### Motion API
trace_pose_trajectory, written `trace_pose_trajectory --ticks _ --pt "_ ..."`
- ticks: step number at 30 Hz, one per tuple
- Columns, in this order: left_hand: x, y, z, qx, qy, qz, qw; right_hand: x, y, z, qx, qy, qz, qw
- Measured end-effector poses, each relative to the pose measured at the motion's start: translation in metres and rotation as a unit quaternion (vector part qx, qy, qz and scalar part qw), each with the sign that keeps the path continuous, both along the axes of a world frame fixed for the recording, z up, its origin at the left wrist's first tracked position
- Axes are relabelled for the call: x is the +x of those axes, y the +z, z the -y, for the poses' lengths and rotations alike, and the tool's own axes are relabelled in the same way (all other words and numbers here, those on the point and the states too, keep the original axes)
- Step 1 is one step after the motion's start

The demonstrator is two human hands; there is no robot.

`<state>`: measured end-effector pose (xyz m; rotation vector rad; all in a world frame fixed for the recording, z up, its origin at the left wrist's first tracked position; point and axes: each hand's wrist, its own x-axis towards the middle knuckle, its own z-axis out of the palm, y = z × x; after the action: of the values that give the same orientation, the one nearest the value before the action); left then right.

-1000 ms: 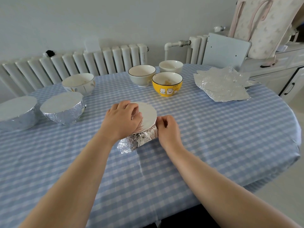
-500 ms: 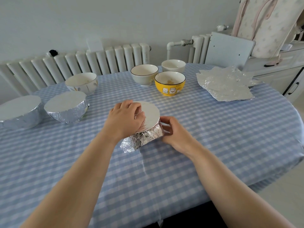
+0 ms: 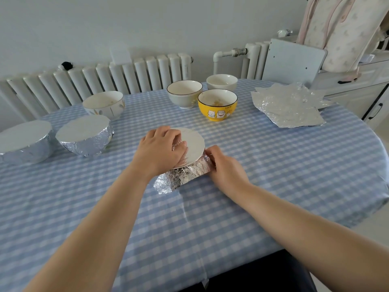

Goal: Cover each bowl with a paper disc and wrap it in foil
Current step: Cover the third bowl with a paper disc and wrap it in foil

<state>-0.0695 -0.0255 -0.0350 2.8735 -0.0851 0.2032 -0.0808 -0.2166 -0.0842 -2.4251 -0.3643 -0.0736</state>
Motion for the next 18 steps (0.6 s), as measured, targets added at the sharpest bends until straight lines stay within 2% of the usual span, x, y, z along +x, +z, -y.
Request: trace_pose_trajectory --ticks 4,11,15,18 --pt "0.0 0.0 0.0 -0.001 -0.001 -0.001 1.0 0.004 -0.003 0.002 0.011 0.01 -0.001 1.0" --pt "0.001 -0.001 0.0 0.002 0.003 -0.004 1.0 0.021 0.003 0.017 0.105 0.107 -0.129 0.98" --pt "0.001 0.0 0.001 0.004 0.002 -0.007 1.0 0.023 0.007 0.013 0.234 0.062 -0.229 0.943" --pt "0.001 0.0 0.001 0.009 -0.001 -0.009 1.0 0.025 0.001 0.006 0.248 0.019 -0.243 0.938"
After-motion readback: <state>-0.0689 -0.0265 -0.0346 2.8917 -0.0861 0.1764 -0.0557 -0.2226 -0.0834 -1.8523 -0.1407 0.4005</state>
